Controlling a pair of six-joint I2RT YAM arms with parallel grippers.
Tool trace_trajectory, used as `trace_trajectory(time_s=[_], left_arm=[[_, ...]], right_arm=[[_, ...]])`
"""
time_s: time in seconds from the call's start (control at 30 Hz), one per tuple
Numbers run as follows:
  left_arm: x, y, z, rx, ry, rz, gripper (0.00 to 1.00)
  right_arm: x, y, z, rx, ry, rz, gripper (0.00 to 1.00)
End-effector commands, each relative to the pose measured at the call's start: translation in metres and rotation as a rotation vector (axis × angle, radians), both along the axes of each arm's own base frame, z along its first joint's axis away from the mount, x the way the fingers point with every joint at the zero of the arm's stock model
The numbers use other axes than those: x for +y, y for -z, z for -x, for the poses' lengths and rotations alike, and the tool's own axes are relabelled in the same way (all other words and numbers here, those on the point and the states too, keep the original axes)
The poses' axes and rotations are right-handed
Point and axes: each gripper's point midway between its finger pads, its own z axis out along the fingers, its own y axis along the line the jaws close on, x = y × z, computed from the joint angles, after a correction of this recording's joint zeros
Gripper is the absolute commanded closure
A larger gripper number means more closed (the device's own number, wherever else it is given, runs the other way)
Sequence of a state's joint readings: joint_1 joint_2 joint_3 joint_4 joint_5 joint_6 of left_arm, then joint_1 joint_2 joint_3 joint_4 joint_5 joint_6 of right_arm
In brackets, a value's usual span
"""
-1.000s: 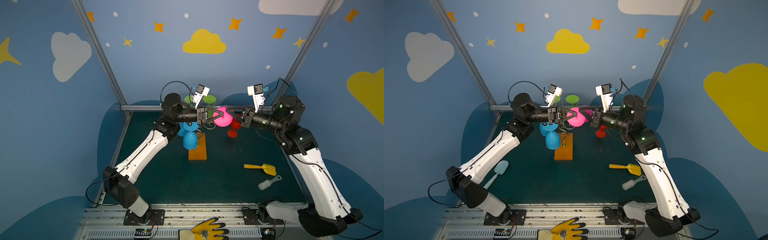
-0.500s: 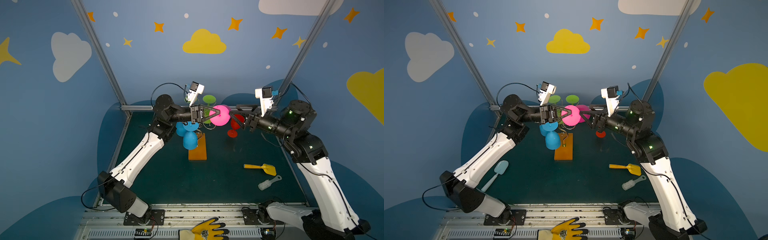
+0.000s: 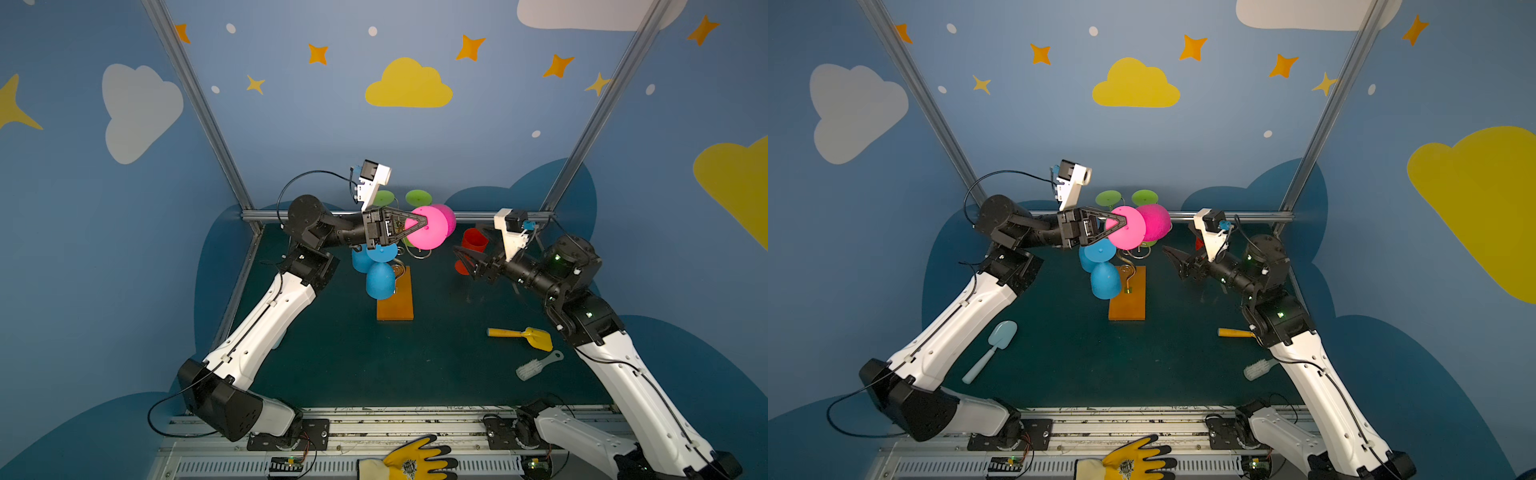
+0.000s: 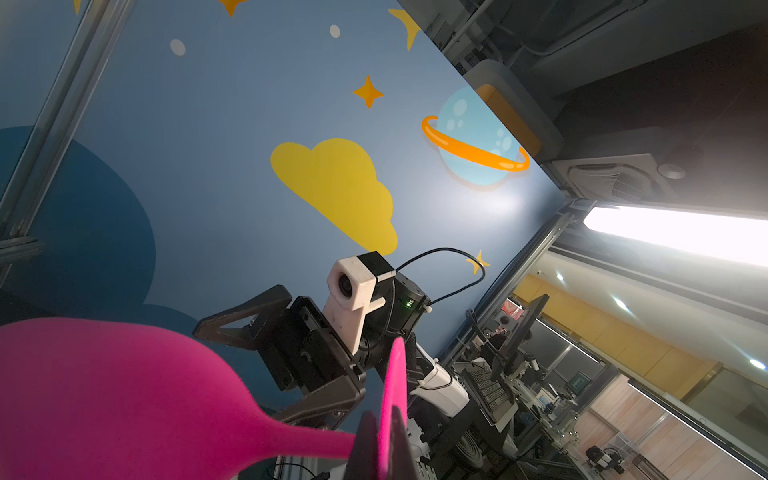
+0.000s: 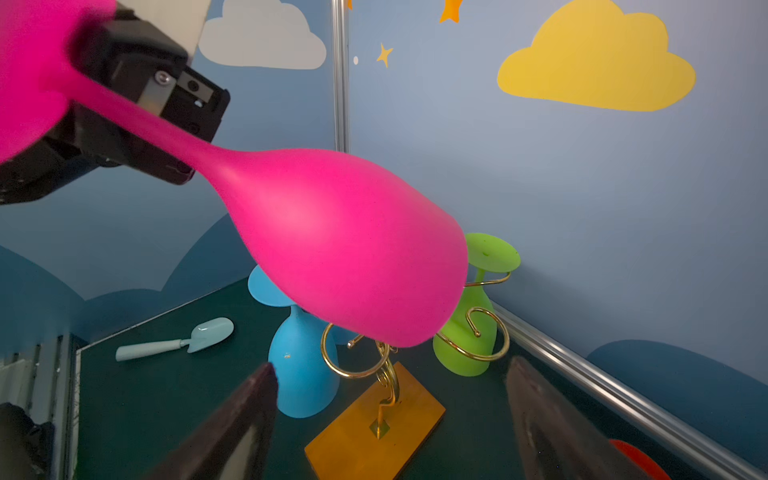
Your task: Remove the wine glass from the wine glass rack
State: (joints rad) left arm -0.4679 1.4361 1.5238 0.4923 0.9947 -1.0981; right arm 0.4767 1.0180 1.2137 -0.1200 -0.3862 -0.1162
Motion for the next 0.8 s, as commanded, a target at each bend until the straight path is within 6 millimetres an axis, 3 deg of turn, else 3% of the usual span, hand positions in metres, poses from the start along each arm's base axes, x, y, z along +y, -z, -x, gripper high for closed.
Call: trace_trajectory(time_s=[0.0, 0.33, 0.77], left_arm=[[0.005, -0.006, 0.002, -0.007, -0.007, 0.015, 0.97], [0.008, -0.007, 0.002, 0.002, -0.018, 0.021, 0.97], [0.014, -0.011, 0.002, 0.023, -0.006, 0.052, 0.97]], right_arm=[[0.008, -0.035, 0.014, -0.232, -0.039, 0.013, 0.12], [0.035, -0.035, 0.011, -0.365, -0.060, 0.110, 0.08], [0.056, -0.038, -0.023, -0.370, -0.030, 0.104, 0.08]])
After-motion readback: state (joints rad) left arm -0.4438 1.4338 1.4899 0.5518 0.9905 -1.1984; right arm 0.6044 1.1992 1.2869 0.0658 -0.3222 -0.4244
